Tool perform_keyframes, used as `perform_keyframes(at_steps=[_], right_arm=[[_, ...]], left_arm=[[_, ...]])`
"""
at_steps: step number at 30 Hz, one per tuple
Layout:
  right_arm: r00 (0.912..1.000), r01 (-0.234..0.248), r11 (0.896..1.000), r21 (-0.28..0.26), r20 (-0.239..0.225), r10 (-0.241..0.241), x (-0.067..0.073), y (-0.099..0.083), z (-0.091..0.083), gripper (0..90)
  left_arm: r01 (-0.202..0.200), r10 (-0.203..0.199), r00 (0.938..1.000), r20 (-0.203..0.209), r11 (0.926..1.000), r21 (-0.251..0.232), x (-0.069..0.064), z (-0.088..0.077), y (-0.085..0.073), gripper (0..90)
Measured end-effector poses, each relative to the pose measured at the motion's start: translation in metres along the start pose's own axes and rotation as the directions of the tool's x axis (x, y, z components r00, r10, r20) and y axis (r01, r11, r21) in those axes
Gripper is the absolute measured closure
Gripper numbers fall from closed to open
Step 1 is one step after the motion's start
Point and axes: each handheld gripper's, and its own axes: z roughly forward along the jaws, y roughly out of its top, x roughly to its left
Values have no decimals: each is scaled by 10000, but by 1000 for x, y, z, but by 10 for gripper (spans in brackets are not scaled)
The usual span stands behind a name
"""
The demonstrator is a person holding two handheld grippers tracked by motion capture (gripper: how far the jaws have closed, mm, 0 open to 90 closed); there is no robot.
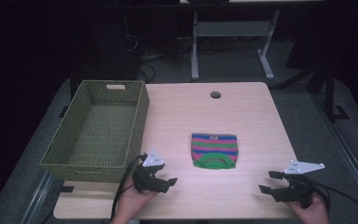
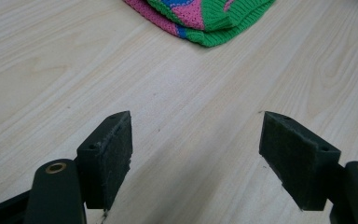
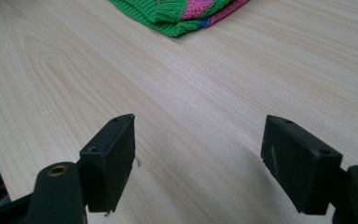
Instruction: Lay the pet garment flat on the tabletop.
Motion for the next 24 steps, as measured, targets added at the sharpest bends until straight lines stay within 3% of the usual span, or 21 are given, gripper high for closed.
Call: perform_keyframes(at_steps=[14, 24], right_arm=[[10000, -23, 9999, -116, -19, 22, -2, 2, -1, 248], [9994, 258, 9995, -176, -206, -262, 1, 20, 6, 239]], left_arm=[[-98, 98, 9999, -37, 9999, -49, -1, 0, 1, 249], [-116, 117, 9999, 19, 9997, -232, 3, 1, 5, 243]])
